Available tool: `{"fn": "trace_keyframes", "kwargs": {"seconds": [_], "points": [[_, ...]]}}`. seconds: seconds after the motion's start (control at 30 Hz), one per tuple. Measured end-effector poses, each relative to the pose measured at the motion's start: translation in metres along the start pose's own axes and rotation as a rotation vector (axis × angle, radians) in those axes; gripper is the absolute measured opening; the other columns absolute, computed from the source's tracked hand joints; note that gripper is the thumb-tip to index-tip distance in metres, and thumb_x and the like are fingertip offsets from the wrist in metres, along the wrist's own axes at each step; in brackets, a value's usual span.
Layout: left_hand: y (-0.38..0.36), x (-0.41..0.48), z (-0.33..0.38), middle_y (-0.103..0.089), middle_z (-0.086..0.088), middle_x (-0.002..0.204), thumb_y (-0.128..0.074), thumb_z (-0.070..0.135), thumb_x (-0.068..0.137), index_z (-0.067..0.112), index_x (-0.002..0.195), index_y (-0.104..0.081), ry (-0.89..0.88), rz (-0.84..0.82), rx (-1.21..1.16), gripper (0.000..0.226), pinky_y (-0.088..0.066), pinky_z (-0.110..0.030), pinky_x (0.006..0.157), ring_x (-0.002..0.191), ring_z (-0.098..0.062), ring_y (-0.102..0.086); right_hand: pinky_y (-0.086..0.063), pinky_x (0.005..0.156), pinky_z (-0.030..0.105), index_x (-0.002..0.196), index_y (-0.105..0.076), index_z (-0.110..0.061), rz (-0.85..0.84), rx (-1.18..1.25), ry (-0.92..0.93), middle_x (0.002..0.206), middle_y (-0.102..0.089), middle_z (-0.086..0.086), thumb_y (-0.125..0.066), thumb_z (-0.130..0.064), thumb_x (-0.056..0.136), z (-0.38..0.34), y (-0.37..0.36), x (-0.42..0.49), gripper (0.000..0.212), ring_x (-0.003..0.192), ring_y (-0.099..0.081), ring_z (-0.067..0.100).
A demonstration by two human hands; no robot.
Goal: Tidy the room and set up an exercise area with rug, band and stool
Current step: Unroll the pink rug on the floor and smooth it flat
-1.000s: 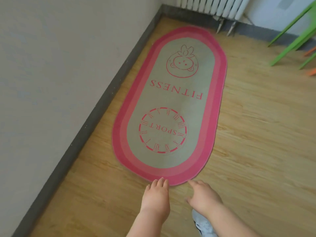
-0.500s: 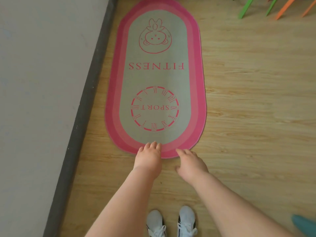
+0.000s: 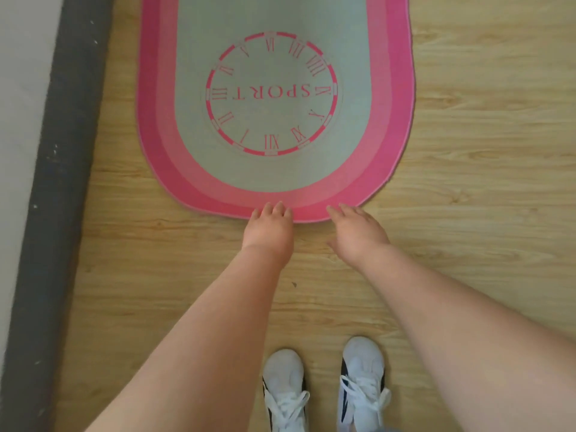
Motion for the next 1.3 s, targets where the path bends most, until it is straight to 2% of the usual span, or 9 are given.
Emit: {"fn": "trace_keyframes", "kwargs": {"seconds": [0.1,0.2,0.3,0.4,0.5,0.67,0.9,1.07,1.3], "points": [[-0.037,0.043,-0.002,-0.008,-0.007,0.162,-0.038,-0.006,0.087,0.009,0.154,-0.011,-0.005,-0.010,-0.014,0.074,-0.010,-0.040,0.122,0.150,-0.024,-0.008,-0.014,0.121,0.037,0.155,-0.013,-0.017,0.002,-0.020,0.021,0.161,-0.014,0.009,-0.053,-0.029,0.096,0.004,-0.035,0.047,0.072,0.148,-0.016,0.028],[-0.067,0.080,-0.010,-0.008,-0.006,0.162,-0.036,-0.008,0.086,0.009,0.154,-0.011,0.015,-0.012,-0.031,0.075,-0.010,-0.038,0.122,0.150,-0.024,-0.009,-0.015,0.121,0.038,0.155,-0.008,-0.014,-0.024,-0.014,0.006,0.162,-0.009,0.010,-0.050,-0.035,0.097,0.012,-0.061,0.085,0.074,0.149,-0.014,0.028],[-0.088,0.100,-0.017,-0.025,-0.008,0.158,-0.039,-0.004,0.087,0.010,0.151,-0.025,0.039,-0.001,-0.024,0.066,-0.021,-0.039,0.119,0.146,-0.026,-0.023,-0.015,0.121,0.040,0.155,-0.007,-0.016,-0.032,-0.023,0.002,0.162,-0.007,0.010,-0.048,-0.039,0.098,0.018,-0.078,0.108,0.075,0.149,-0.012,0.029],[-0.095,0.103,-0.021,-0.051,-0.007,0.140,-0.042,-0.004,0.086,0.012,0.137,-0.047,0.070,0.034,-0.031,0.054,-0.041,-0.037,0.100,0.128,-0.028,-0.048,-0.016,0.121,0.044,0.155,-0.007,-0.027,-0.042,-0.048,0.003,0.162,-0.006,0.010,-0.046,-0.035,0.099,0.022,-0.089,0.121,0.069,0.149,-0.010,0.033],[-0.094,0.095,-0.021,-0.055,-0.007,0.135,-0.043,-0.003,0.087,0.012,0.135,-0.049,0.068,0.112,-0.058,0.051,-0.045,-0.036,0.092,0.123,-0.028,-0.051,-0.022,0.119,0.047,0.154,-0.010,-0.034,-0.011,-0.051,-0.015,0.162,-0.009,0.012,-0.040,-0.022,0.101,0.024,-0.090,0.123,0.062,0.147,-0.013,0.037],[-0.091,0.073,-0.019,-0.050,-0.007,0.142,-0.044,-0.004,0.086,0.012,0.137,-0.047,0.048,0.128,-0.121,0.054,-0.041,-0.037,0.100,0.131,-0.027,-0.045,-0.040,0.108,0.046,0.152,-0.023,-0.033,0.030,-0.090,-0.041,0.154,-0.031,0.017,-0.030,0.003,0.091,0.016,-0.078,0.099,0.071,0.136,-0.037,0.038],[-0.123,0.012,-0.012,-0.039,-0.007,0.151,-0.042,-0.004,0.087,0.012,0.144,-0.039,0.032,-0.007,-0.153,0.059,-0.022,-0.039,0.118,0.141,-0.027,-0.032,-0.037,0.110,0.044,0.152,-0.023,-0.033,-0.113,-0.095,-0.057,0.155,-0.028,0.019,-0.024,0.001,0.092,0.006,-0.108,0.038,0.069,0.139,-0.036,0.036],[-0.150,-0.037,-0.009,-0.031,-0.004,0.156,-0.037,-0.002,0.090,0.015,0.148,-0.032,0.016,-0.077,-0.144,0.061,-0.019,-0.038,0.120,0.144,-0.025,-0.027,-0.036,0.111,0.048,0.152,-0.021,-0.035,-0.199,-0.087,-0.066,0.157,-0.022,0.020,-0.024,0.003,0.093,-0.004,-0.137,-0.012,0.070,0.141,-0.029,0.042],[-0.181,-0.097,-0.005,-0.032,-0.003,0.155,-0.038,-0.002,0.090,0.016,0.149,-0.032,0.014,-0.181,-0.141,0.062,-0.018,-0.037,0.119,0.144,-0.023,-0.027,-0.039,0.108,0.043,0.151,-0.027,-0.033,-0.330,-0.038,-0.049,0.148,-0.039,0.017,-0.027,-0.006,0.096,-0.014,-0.176,-0.071,0.061,0.134,-0.041,0.035]]}}
Point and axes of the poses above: each hand's wrist, its own x-axis towards the middle knuckle, its own y-axis out of the back of the hand, z = x × y, the point moved 7 cm from there along x, towards the middle knuckle
